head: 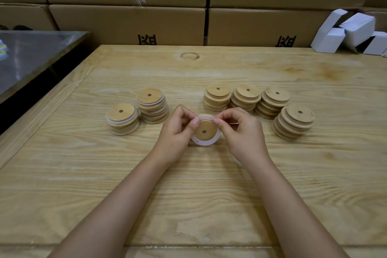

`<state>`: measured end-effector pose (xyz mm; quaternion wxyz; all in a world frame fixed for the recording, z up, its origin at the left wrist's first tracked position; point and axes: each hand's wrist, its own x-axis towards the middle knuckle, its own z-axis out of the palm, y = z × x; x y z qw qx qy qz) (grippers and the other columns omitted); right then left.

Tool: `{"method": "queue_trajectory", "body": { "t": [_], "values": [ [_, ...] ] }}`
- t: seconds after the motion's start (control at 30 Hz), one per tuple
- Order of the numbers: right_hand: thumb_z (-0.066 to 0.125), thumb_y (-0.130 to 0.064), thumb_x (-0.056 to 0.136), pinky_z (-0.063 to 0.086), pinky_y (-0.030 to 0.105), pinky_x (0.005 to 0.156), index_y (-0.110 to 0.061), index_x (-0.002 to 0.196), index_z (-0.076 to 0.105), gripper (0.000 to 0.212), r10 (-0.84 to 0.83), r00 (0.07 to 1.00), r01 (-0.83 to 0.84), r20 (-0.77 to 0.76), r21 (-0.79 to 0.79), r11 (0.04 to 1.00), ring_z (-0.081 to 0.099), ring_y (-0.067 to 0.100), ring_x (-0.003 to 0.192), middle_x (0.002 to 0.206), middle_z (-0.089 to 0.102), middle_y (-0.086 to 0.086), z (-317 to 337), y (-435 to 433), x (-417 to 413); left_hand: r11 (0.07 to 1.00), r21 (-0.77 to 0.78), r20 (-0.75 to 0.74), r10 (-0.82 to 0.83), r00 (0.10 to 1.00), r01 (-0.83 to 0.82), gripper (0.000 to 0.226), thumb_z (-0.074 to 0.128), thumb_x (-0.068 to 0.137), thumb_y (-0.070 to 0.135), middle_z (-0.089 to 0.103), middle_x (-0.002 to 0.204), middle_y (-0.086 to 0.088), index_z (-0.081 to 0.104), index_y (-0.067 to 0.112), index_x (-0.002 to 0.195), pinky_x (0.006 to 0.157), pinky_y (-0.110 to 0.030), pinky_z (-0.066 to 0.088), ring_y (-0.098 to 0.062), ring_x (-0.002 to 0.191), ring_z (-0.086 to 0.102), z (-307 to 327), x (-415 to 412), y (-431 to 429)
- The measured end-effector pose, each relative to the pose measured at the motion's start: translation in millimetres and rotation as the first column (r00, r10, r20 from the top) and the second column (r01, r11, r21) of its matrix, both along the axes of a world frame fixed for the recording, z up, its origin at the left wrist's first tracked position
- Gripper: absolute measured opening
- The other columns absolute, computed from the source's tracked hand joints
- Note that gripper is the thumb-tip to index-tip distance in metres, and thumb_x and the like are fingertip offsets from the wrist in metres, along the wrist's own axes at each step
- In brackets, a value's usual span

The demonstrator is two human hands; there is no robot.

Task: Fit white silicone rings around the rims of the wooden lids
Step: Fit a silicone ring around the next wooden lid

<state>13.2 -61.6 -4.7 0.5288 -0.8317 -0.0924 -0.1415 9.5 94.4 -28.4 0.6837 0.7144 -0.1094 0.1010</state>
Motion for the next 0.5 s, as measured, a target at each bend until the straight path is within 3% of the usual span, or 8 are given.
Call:
{"method": "queue_trajectory", "body": {
  "t": [0.27, 0.5],
  "values": [
    [0.069, -0.016, 0.083, 0.045, 0.014, 0.067, -0.016, 0.078, 0.067, 0.006, 0.024, 1.0, -0.024, -0.013, -0.044, 0.999, 0.059, 0.005, 0.077, 0.082, 0.063, -0.008, -1.5, -1.5, 2.6, 0.999, -0.016, -0.035, 0.051, 0.998, -0.051, 0.018, 0.054, 0.09, 0.0, 0.065, 0.064, 0.012, 0.051, 0.012, 0.077, 0.047, -0.018, 0.048, 0.0, 0.063, 0.062, 3.8, -0.1, -1.5],
    [0.067, -0.017, 0.084, 0.052, 0.03, 0.077, -0.02, 0.077, 0.067, 0.008, 0.054, 0.992, -0.057, -0.11, -0.028, 0.998, 0.063, 0.011, 0.083, 0.085, 0.068, -0.006, 0.2, -7.3, 3.7, 0.998, -0.068, -0.13, -0.012, 0.991, 0.003, 0.015, 0.054, 0.09, 0.0, 0.067, 0.07, 0.001, 0.051, 0.009, 0.078, 0.055, -0.034, 0.059, -0.013, 0.07, 0.068, 7.6, -1.1, -0.2]
  ]
}}
